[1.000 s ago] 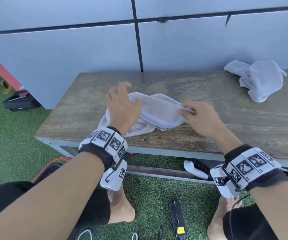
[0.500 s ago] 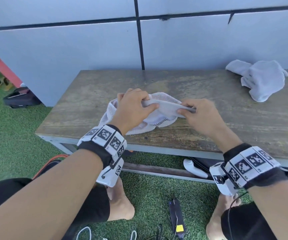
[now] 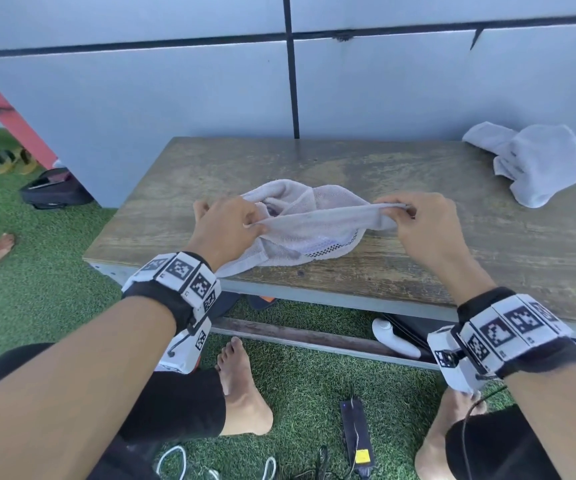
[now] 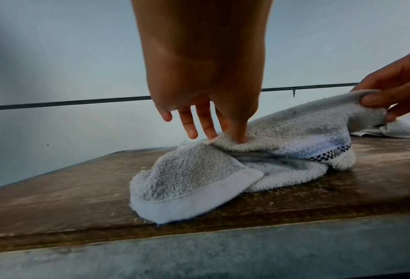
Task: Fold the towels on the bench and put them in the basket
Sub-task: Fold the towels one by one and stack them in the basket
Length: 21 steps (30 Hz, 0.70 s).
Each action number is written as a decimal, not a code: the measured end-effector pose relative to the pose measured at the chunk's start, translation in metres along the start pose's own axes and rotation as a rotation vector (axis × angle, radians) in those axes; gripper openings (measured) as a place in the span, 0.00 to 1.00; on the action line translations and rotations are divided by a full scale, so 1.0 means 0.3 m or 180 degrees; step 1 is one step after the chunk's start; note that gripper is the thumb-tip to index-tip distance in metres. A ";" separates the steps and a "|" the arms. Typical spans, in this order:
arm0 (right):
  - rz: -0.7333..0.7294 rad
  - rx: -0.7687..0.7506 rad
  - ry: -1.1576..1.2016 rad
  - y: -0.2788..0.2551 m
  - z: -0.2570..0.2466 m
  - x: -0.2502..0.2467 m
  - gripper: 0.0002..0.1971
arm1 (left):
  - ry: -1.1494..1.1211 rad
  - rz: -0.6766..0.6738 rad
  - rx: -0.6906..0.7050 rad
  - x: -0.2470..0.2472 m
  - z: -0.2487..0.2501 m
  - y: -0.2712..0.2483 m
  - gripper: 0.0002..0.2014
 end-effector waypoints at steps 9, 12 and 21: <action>0.0560 -0.0056 0.0176 0.015 -0.013 -0.034 0.04 | -0.0791 0.0607 0.0287 -0.083 -0.041 -0.033 0.09; 0.0693 -0.0021 0.0284 0.024 -0.020 -0.038 0.05 | -0.1271 0.0423 0.0368 -0.096 -0.060 -0.034 0.10; 0.0044 0.0097 0.0047 0.102 -0.062 0.098 0.06 | -0.0899 -0.0607 -0.0175 0.054 -0.206 -0.027 0.22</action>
Point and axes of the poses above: each hand's wrist, its own y-axis towards the middle knuckle, its own x-axis out of the palm, z = x × y, the point moved 9 cm from there along y, towards the middle knuckle, and after that the axes turned 11 degrees about -z, right-handed, at the moved point
